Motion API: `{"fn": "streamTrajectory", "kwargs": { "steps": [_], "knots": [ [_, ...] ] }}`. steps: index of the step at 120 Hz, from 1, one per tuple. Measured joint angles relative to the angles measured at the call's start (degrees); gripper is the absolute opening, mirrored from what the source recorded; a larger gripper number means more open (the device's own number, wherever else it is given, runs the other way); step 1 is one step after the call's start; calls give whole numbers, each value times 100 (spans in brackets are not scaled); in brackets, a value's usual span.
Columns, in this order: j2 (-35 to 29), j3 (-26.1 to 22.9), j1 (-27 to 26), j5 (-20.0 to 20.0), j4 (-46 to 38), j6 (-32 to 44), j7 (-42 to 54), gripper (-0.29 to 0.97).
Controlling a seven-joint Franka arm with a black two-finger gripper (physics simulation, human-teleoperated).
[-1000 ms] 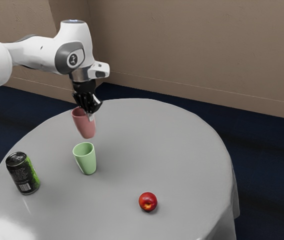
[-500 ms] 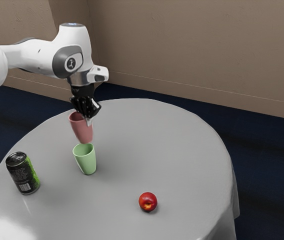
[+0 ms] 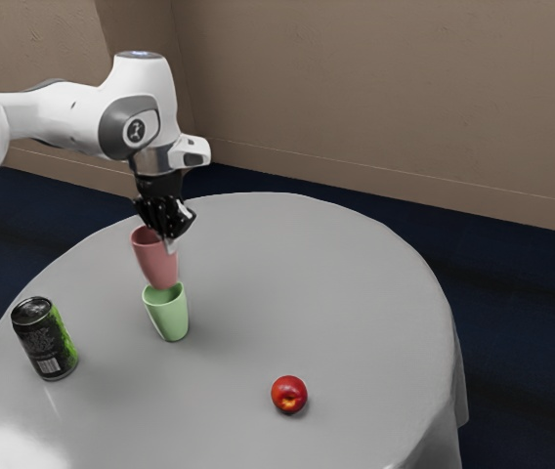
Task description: Place the left cup onto the right cup
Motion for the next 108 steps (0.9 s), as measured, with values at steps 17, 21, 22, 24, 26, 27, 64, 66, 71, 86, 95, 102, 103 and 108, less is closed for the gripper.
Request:
{"fn": "streamTrajectory", "kwargs": {
  "steps": [17,21,22,24,26,27,64,66,71,86,95,102,103,108],
  "knots": [
    [-12,0,-29,0,-47,0,-75,-11],
    [-12,0,-38,0,-53,1,-92,-11],
    [-14,0,-40,0,-56,1,-97,-11],
    [-16,0,-44,0,-60,1,-106,-11],
    [-18,0,-48,1,-65,1,-114,-11],
    [-18,0,-49,0,-67,1,-119,-11],
    [-74,1,-56,9,-188,3,-267,-11],
    [-79,1,-56,9,-196,6,-274,-11],
    [-86,1,-56,10,-208,13,-292,-11],
    [-91,1,-56,18,-218,27,-339,-11],
    [-86,1,-56,23,-219,33,-364,-11],
    [-81,0,-55,28,-219,39,-381,-11],
    [-80,0,-55,29,-219,40,-383,-11],
    [-71,0,-55,33,-219,50,-394,-11]
  ]
}}
